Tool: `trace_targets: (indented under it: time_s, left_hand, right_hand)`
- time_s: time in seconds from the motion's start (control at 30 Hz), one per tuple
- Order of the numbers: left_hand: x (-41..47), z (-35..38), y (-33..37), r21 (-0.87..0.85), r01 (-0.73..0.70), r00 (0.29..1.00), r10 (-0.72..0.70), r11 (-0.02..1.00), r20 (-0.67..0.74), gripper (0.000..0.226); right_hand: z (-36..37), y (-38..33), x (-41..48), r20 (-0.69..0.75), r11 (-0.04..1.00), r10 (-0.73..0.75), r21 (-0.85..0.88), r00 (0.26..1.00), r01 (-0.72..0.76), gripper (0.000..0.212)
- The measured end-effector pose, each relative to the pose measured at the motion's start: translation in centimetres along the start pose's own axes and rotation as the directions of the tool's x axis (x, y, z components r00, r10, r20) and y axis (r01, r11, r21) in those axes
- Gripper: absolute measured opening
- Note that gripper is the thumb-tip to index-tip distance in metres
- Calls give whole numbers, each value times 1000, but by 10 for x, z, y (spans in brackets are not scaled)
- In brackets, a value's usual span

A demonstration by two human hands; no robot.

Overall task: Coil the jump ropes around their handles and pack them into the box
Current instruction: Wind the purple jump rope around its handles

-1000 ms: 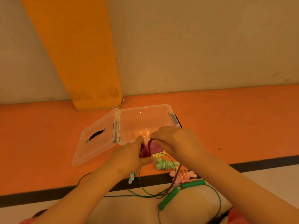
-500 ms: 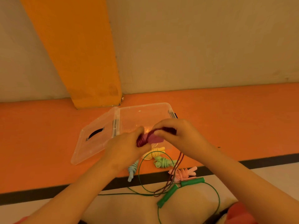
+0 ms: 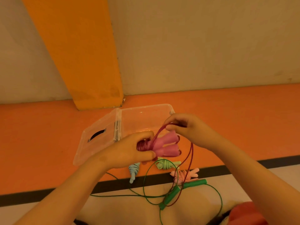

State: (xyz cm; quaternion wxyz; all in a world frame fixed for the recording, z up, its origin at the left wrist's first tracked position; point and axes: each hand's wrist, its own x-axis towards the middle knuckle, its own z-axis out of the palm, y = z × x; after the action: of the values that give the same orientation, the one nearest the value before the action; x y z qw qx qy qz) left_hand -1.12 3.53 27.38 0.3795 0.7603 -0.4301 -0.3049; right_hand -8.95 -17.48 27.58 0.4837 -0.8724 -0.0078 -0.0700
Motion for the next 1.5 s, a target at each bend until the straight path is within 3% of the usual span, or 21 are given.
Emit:
trace_targets:
  time_s: [0.1, 0.17, 0.3, 0.53, 0.63, 0.7, 0.83, 1.03, 1.13, 1.23, 1.37, 1.5]
  left_hand:
    - [-3, -3, 4, -251, -19, 998, 5, 968, -58, 28]
    - [-2, -5, 1, -358, -64, 992, 22, 932, -121, 42]
    - [4, 6, 2, -537, -149, 974, 29, 831, -225, 43]
    - [10, 14, 7, -670, -200, 947, -35, 715, -321, 43]
    - [9, 15, 8, -642, -216, 934, -37, 736, -356, 16]
    - [8, 14, 7, -607, -201, 925, -55, 769, -376, 10]
    - [8, 0, -3, -574, -158, 867, -166, 803, -471, 6]
    - [7, -13, -20, -439, -41, 797, -236, 897, -556, 10]
    - [6, -8, -28, -141, 75, 785, -146, 987, -602, 12]
    - [5, 2, -31, 182, 159, 872, -51, 970, -487, 21]
    - [11, 17, -21, 267, 180, 932, -77, 947, -355, 26]
    - [14, 24, -20, 239, 164, 971, -114, 957, -208, 28]
  right_hand:
    - [6, 5, 0, 1, 991, 32, 133, 999, -32, 16]
    - [11, 4, 1, -42, 989, 34, 147, 999, -28, 18]
    - [18, -3, 3, -104, 981, 44, 193, 994, -23, 24]
    - [41, -5, 1, 1, 963, 100, 251, 995, -96, 22]
    - [40, -7, 0, 10, 974, 104, 203, 995, -104, 19]
    - [39, -7, -2, 41, 983, 109, 143, 993, -114, 14]
    - [37, 0, -10, 83, 974, 175, -159, 981, -161, 12]
    - [19, 2, -14, -10, 887, 266, -390, 964, -248, 16]
    - [12, -7, -15, -37, 834, 123, -538, 992, -123, 17]
    - [10, -19, -15, -85, 800, -127, -598, 988, 52, 17]
    - [8, -23, -11, -2, 776, -315, -577, 949, 256, 18]
    - [22, -24, -8, 131, 825, -338, -434, 932, 361, 21]
